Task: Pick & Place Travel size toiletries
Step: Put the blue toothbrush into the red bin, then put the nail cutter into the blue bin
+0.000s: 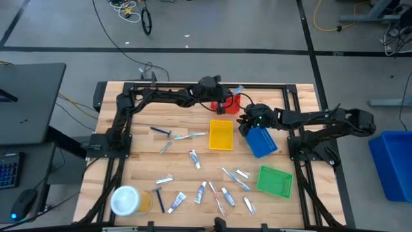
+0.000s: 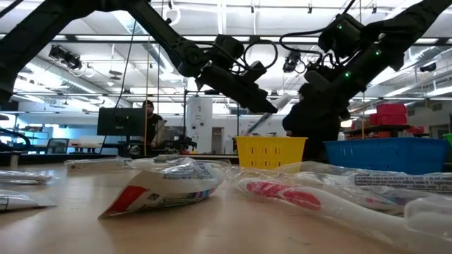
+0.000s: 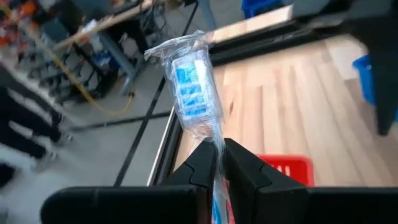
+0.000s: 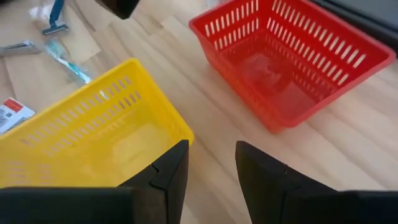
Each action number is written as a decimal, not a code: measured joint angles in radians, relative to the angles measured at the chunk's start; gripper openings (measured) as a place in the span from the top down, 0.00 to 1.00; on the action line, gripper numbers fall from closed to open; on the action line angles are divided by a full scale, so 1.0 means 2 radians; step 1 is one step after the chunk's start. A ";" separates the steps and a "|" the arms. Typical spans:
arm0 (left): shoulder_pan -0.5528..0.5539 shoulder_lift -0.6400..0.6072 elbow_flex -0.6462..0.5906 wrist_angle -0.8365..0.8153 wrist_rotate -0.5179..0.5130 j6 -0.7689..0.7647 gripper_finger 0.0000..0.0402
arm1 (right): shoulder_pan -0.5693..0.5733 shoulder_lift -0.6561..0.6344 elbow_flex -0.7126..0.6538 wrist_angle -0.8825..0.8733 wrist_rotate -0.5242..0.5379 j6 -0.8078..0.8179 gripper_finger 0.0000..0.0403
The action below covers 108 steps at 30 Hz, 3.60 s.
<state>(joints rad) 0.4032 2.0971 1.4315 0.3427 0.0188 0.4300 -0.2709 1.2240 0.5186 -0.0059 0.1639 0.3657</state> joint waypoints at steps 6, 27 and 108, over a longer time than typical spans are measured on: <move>0.002 0.000 0.000 -0.058 -0.006 -0.042 0.92 | 0.014 0.000 0.000 -0.004 0.000 0.008 0.66; 0.006 0.000 0.000 -0.075 0.023 -0.060 0.59 | 0.022 0.001 0.000 0.020 0.022 -0.009 0.65; -0.123 -0.453 -0.383 -0.215 -0.119 -0.231 0.65 | 0.291 0.110 0.181 -0.135 -0.020 0.078 0.57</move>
<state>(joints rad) 0.1562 1.1908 0.6651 -0.0866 -0.2183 -0.0325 0.3112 1.4445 0.8803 -0.2758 0.1234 0.5223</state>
